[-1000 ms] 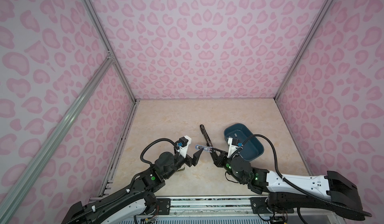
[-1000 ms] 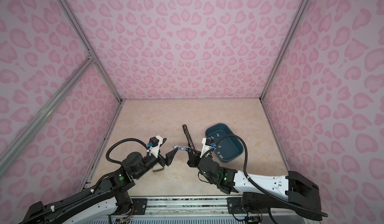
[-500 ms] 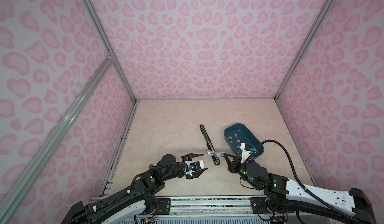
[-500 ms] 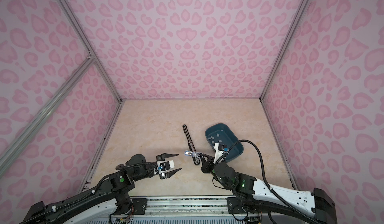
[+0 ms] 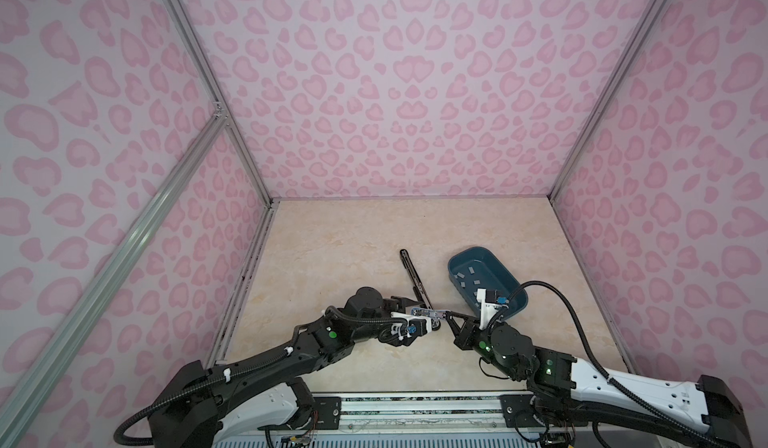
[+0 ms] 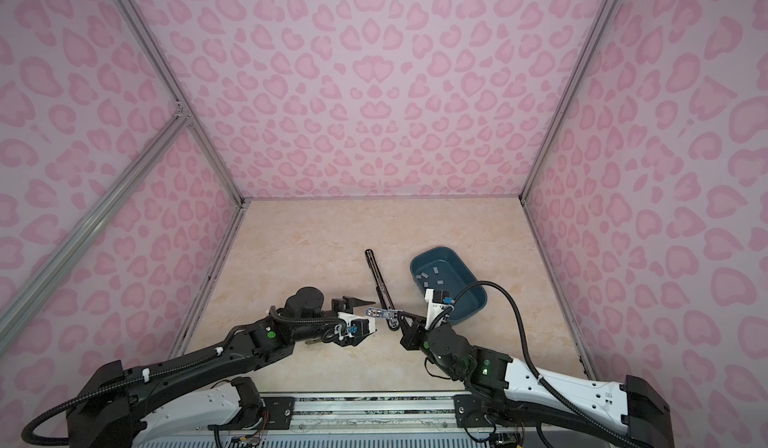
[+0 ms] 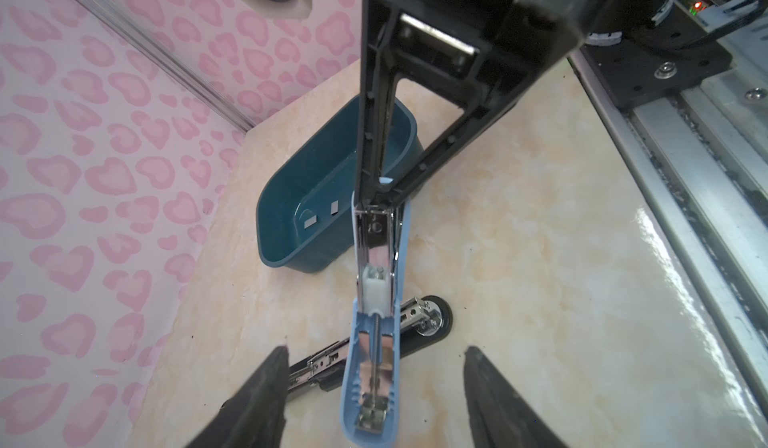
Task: Load the staples into the stapler
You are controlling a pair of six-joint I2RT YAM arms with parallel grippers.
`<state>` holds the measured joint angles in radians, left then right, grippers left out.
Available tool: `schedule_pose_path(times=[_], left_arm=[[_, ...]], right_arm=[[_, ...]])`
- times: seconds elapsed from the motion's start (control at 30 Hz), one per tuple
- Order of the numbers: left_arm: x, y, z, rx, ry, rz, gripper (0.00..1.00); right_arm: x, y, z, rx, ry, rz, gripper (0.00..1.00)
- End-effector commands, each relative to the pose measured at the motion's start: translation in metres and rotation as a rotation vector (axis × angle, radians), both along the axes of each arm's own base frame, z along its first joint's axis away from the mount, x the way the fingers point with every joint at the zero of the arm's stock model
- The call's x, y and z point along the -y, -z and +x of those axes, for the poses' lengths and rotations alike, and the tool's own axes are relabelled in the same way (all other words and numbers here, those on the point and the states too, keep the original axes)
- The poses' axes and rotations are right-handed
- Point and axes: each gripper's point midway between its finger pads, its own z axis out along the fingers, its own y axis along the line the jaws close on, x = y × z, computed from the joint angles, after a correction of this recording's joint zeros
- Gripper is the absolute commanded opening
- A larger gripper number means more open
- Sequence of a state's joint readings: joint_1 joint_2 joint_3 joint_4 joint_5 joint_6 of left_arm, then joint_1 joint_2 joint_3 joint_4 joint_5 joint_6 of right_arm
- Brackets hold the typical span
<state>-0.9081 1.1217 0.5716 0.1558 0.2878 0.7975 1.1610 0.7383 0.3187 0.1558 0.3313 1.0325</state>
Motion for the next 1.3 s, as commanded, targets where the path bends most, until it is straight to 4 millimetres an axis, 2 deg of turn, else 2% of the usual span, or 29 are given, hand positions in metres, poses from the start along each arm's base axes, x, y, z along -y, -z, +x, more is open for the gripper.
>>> schedule_pose_path(times=[0.0,0.17,0.27,0.4,0.43,0.5,0.67,0.7,0.73,0.83,0.93,1.03,1.27], left_arm=[[0.004,0.011,0.004,0.013,0.029,0.076,0.67],[0.010,0.027,0.016,0.003,0.014,0.151,0.65],[0.012,0.033,0.020,-0.004,0.010,0.183,0.56],[0.013,0.034,0.022,-0.009,0.015,0.203,0.38],[0.013,0.034,0.023,-0.013,0.016,0.213,0.28],[0.013,0.036,0.024,-0.022,0.019,0.239,0.15],[0.013,0.039,0.030,0.006,0.028,0.263,0.08],[0.013,0.040,0.033,0.024,0.032,0.267,0.05],[0.012,0.041,0.037,0.044,0.033,0.276,0.05],[0.007,0.039,0.058,0.106,-0.002,0.313,0.04],[0.004,0.035,0.082,0.146,-0.023,0.356,0.04],[0.007,0.040,0.103,0.208,-0.012,0.447,0.04],[0.020,0.073,0.130,0.226,0.116,0.713,0.06]], right_arm=[[-0.006,-0.007,-0.001,0.009,-0.019,0.041,0.00],[-0.010,-0.005,-0.002,0.000,-0.035,0.044,0.00],[-0.010,-0.004,-0.002,-0.001,-0.034,0.039,0.00],[-0.006,0.000,-0.001,-0.004,-0.019,0.040,0.00],[-0.006,0.000,-0.001,-0.003,-0.018,0.041,0.00],[-0.004,0.000,-0.002,0.000,-0.015,0.041,0.00],[0.004,0.003,0.002,0.001,0.020,0.001,0.00],[0.009,0.004,0.005,0.004,0.038,-0.024,0.05],[0.018,0.005,0.008,0.001,0.068,-0.056,0.10],[0.046,0.015,0.017,-0.028,0.150,-0.127,0.17],[0.068,0.026,0.022,-0.051,0.189,-0.119,0.24],[0.087,0.035,0.026,-0.073,0.222,-0.125,0.27],[0.107,0.040,0.035,-0.122,0.222,-0.243,0.29]])
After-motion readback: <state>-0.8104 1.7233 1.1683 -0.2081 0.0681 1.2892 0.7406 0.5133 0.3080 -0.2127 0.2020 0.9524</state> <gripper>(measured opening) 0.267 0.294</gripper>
